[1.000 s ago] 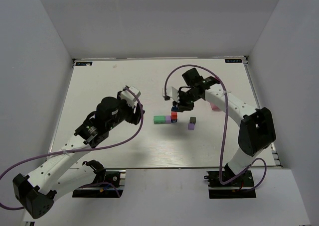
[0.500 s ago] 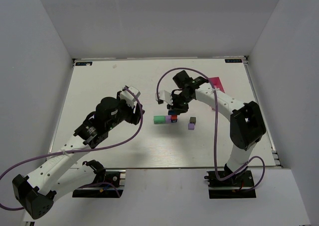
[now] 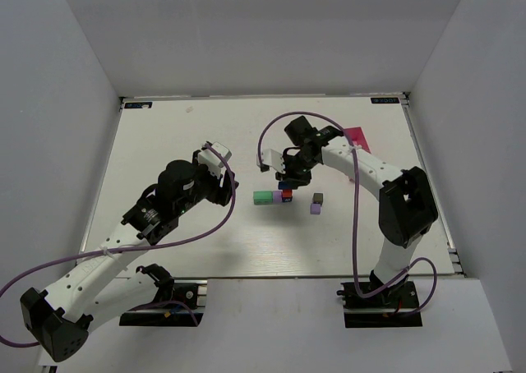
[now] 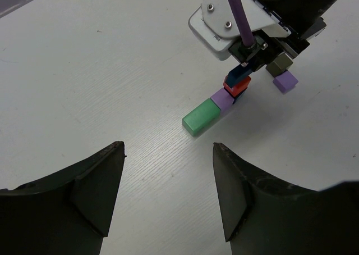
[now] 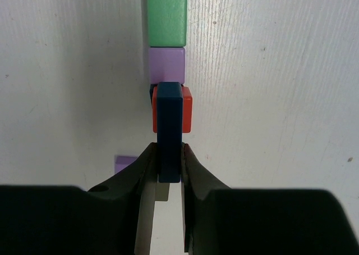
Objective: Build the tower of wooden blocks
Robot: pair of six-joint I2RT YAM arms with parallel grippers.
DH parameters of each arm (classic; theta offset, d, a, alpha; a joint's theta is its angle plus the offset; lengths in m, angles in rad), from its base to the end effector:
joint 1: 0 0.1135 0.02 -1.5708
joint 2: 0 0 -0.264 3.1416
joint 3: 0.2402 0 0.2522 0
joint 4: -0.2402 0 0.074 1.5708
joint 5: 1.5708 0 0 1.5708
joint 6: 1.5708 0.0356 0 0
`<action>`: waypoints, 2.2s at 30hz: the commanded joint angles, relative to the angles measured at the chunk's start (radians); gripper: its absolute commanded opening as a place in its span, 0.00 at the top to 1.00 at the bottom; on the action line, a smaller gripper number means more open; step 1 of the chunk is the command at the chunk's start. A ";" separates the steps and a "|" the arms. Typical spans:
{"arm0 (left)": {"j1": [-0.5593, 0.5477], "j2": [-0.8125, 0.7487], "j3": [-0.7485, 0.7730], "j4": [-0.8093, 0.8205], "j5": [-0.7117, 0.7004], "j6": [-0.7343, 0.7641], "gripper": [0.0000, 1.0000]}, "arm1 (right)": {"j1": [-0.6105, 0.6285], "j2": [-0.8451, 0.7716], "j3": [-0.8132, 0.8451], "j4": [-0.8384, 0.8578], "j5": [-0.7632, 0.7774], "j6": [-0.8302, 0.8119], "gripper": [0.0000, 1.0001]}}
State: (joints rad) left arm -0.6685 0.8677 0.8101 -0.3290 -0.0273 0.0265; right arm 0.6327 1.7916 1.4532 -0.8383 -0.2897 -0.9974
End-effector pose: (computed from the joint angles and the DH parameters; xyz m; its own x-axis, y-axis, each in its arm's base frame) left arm 0.1566 -0.1225 0.3194 -0.2799 0.2548 -0.9256 0.6074 0.7936 0.0348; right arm 0.2926 0.2272 0.2465 0.1464 -0.8909 -0.4299 -0.9809 -0.0746 -0.1795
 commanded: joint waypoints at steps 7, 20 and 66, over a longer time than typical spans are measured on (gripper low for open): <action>0.007 -0.022 -0.003 0.011 -0.011 0.004 0.26 | 0.013 0.014 0.044 -0.021 0.000 0.009 1.00; 0.007 -0.022 -0.003 0.011 -0.011 0.004 0.26 | 0.013 0.022 0.039 -0.019 0.012 0.009 1.00; 0.007 -0.022 -0.003 0.011 -0.011 0.004 0.26 | 0.019 0.029 0.035 -0.016 0.015 0.013 0.86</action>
State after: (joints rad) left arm -0.6685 0.8673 0.8101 -0.3286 -0.0273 0.0265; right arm 0.6445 1.8095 1.4536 -0.8398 -0.2646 -0.9966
